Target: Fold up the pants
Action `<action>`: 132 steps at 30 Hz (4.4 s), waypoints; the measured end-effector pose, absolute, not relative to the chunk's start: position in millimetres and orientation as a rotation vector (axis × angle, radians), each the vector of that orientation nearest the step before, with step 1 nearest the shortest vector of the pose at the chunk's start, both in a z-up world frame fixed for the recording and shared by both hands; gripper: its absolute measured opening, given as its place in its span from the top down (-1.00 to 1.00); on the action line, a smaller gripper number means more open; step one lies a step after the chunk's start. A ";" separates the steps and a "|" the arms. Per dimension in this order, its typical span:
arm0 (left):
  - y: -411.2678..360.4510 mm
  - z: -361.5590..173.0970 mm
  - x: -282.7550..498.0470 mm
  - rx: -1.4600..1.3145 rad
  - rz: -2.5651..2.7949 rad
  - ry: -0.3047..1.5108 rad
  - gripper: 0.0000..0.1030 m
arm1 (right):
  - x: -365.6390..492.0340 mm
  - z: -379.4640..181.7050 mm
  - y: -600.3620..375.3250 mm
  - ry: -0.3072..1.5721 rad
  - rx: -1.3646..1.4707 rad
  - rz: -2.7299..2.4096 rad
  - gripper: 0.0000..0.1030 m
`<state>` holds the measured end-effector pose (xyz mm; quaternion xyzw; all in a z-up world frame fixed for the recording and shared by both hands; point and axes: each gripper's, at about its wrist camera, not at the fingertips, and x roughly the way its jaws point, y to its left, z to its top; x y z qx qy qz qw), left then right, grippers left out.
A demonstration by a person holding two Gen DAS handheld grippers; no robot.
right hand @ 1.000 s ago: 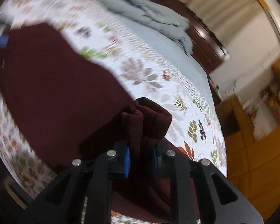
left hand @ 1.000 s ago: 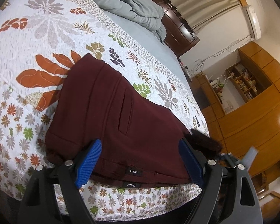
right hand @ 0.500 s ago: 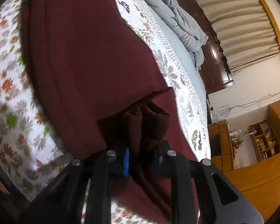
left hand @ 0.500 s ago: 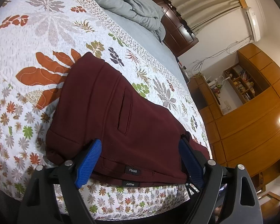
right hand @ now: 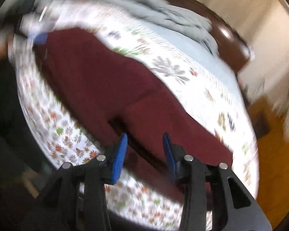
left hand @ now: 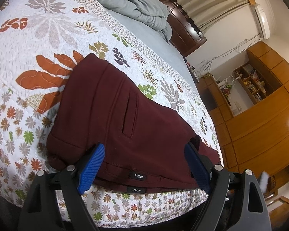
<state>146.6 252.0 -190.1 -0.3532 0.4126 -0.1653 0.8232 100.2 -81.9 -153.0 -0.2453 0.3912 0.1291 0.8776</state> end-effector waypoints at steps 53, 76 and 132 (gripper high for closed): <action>224.2 -125.0 124.0 -0.450 0.127 0.949 -0.65 | 308.3 -111.0 9.2 1.248 -0.227 0.879 -0.37; 312.9 -231.9 85.1 -1.495 -0.052 0.815 -0.65 | 408.8 -165.3 204.2 1.503 -0.602 1.210 -0.69; 242.6 -107.1 145.9 -1.026 -0.113 0.762 0.36 | 406.3 -70.3 189.4 1.400 -0.486 1.423 0.63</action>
